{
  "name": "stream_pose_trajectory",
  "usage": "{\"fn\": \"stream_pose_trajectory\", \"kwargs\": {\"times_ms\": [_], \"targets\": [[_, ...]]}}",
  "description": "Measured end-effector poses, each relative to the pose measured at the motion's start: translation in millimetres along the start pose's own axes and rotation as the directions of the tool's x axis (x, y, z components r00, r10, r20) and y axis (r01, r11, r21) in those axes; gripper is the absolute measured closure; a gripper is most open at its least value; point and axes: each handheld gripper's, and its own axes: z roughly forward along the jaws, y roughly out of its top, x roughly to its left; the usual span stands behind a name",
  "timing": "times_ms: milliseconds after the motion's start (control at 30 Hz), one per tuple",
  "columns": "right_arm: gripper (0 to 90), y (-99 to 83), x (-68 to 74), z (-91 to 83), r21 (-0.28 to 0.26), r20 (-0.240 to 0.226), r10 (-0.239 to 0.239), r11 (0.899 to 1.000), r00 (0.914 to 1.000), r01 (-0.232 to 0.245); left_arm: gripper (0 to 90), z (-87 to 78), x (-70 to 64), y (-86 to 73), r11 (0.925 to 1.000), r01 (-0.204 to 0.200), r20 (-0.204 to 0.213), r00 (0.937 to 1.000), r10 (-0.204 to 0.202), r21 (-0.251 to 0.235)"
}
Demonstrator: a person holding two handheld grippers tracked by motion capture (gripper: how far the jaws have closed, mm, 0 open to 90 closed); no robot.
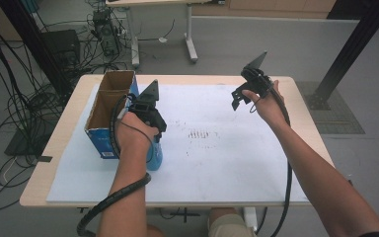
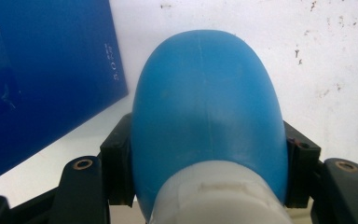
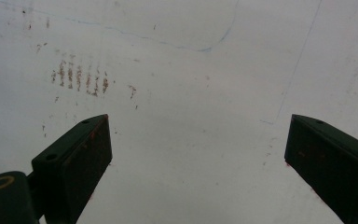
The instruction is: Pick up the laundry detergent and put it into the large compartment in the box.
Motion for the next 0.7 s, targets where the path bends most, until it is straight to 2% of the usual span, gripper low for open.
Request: {"fn": "stream_pose_trajectory", "kwargs": {"times_ms": [700], "targets": [[7.1,-1.8,-0.8,-0.8,-0.005,0.001,0.002,1.0,1.0,-0.002,37.5,-0.1,0.6,-0.4,1.0,0.001,0.002,1.0,-0.001,-0.001]]}}
